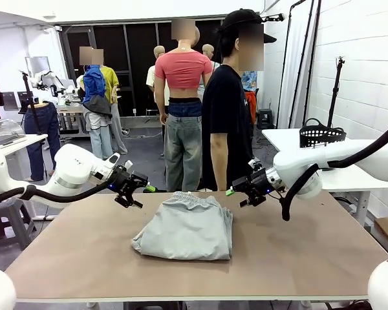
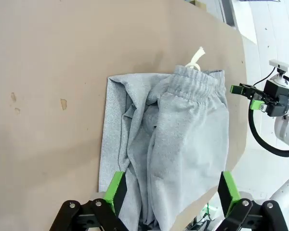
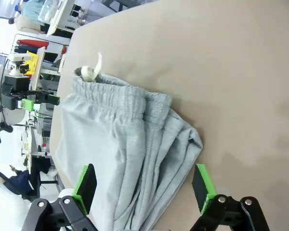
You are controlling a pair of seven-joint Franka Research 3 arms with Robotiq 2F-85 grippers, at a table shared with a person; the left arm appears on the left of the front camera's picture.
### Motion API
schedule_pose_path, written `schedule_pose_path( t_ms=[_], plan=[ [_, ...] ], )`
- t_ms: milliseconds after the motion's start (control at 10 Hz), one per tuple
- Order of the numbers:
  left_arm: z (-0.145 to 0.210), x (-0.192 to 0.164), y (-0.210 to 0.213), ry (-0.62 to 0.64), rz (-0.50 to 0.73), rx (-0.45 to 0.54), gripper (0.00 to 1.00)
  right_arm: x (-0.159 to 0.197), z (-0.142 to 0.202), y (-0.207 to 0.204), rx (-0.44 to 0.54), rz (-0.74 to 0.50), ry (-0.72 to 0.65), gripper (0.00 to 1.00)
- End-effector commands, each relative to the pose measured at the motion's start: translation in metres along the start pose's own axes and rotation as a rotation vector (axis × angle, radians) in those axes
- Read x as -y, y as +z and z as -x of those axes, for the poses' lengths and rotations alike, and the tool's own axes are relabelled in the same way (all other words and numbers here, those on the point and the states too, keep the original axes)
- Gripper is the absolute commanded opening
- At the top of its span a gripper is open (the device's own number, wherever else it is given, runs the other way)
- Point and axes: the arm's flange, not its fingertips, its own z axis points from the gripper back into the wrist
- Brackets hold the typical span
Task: Fold the training pants.
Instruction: Fold the Training pants in half.
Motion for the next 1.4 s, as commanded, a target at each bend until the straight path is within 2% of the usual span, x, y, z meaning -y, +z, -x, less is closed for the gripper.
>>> schedule_pose_path(
  t_ms=[0,100,200,300,1300],
  plan=[
    [0.012,0.003,0.012,-0.023,-0.028,0.036,1.00,-0.011,0.007,0.008,0.024,0.022,0.033,1.00],
    [0.014,0.003,0.013,-0.022,-0.033,0.043,1.00,-0.015,0.008,0.007,0.018,0.038,0.045,1.00],
    [0.016,0.002,0.012,0.002,-0.060,0.124,1.00,-0.019,0.013,0.002,0.074,0.091,0.077,1.00],
    [0.005,0.001,0.010,-0.008,-0.017,0.020,1.00,-0.011,0.001,0.006,0.009,0.006,0.024,1.00],
    [0.005,0.001,0.010,-0.008,-0.017,0.020,1.00,-0.011,0.001,0.006,0.009,0.006,0.024,1.00]
  ],
)
